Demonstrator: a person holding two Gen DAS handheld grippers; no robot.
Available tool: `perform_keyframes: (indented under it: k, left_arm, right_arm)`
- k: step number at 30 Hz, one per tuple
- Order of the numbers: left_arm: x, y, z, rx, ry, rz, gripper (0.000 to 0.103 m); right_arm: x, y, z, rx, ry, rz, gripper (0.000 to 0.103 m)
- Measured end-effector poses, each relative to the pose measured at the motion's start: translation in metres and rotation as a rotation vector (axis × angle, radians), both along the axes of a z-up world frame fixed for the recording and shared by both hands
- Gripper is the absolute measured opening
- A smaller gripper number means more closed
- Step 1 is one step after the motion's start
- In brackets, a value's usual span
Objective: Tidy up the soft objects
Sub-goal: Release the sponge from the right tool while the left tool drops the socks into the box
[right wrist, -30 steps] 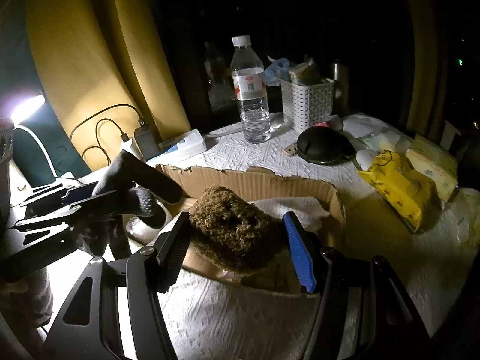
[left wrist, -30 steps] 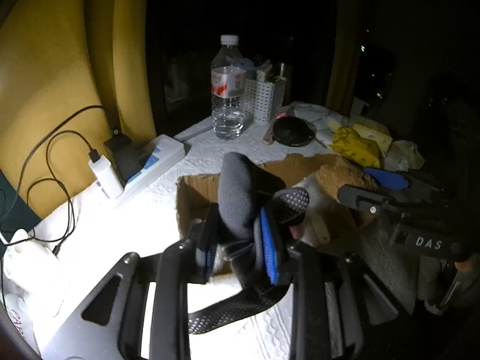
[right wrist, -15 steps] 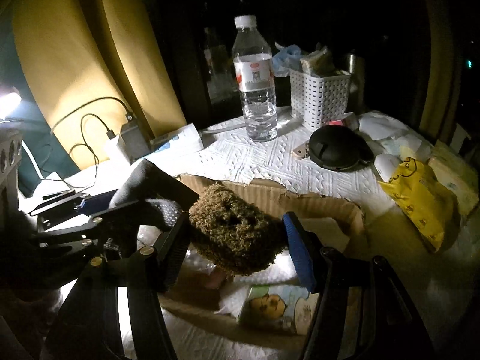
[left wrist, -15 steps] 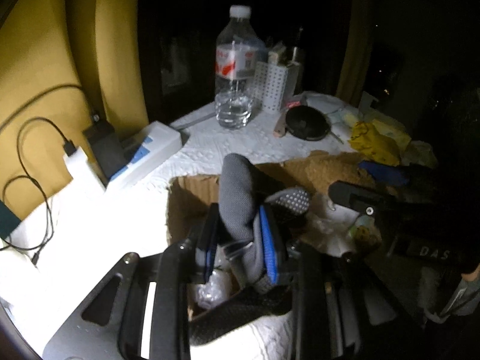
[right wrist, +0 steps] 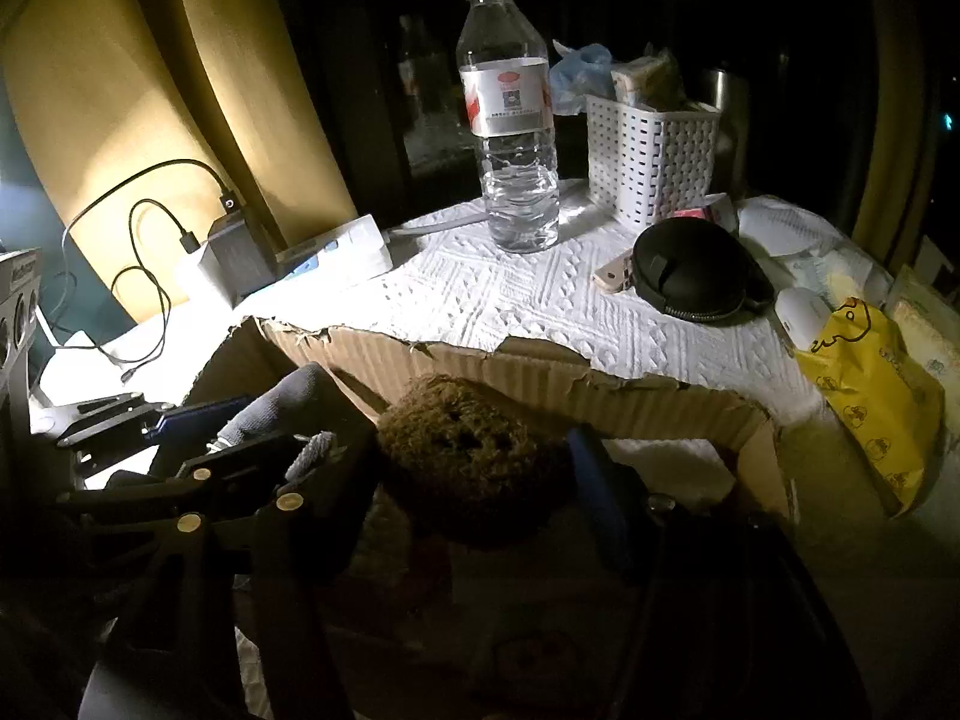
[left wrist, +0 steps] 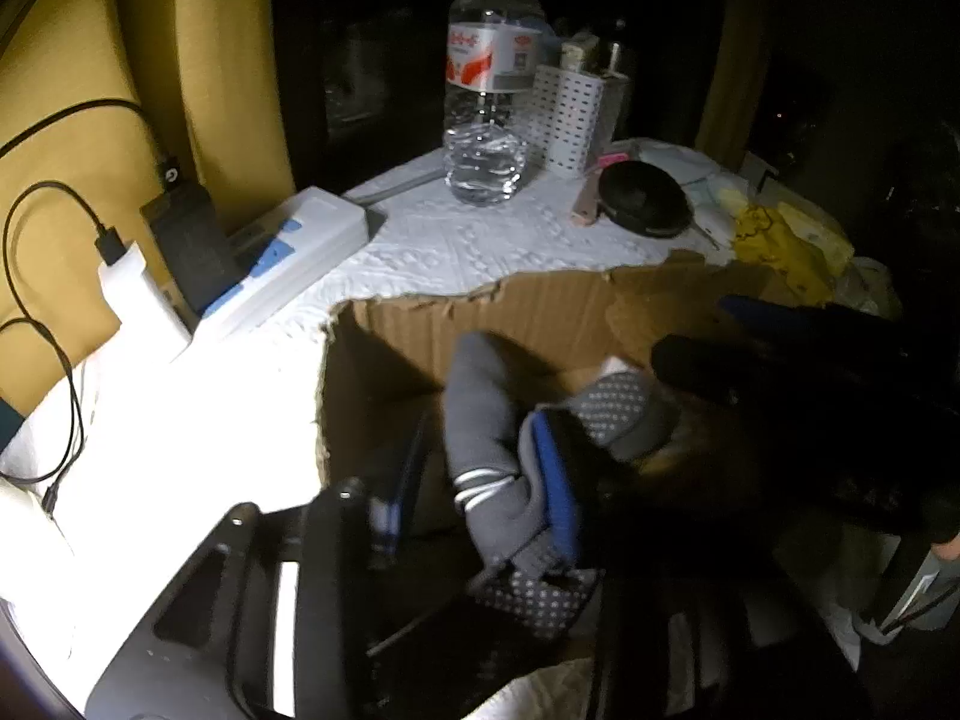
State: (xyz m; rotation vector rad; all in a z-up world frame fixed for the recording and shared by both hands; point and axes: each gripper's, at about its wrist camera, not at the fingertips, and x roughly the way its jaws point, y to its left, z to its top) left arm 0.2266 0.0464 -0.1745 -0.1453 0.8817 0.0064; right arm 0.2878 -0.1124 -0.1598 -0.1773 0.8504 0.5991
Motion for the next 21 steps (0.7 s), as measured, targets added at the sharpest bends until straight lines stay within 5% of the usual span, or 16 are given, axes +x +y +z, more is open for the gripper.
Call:
perform_keyframes:
  k: [11,21]
  left_arm:
    - [-0.011,0.000,0.025,0.007,-0.038,0.010,0.072]
    - [-0.040,-0.005,0.056,0.021,-0.090,0.014,0.072]
  right_arm:
    - [-0.013,-0.009,0.019,0.002,-0.030,-0.020,0.077]
    - [-0.042,-0.032,0.044,0.009,-0.071,-0.055,0.078]
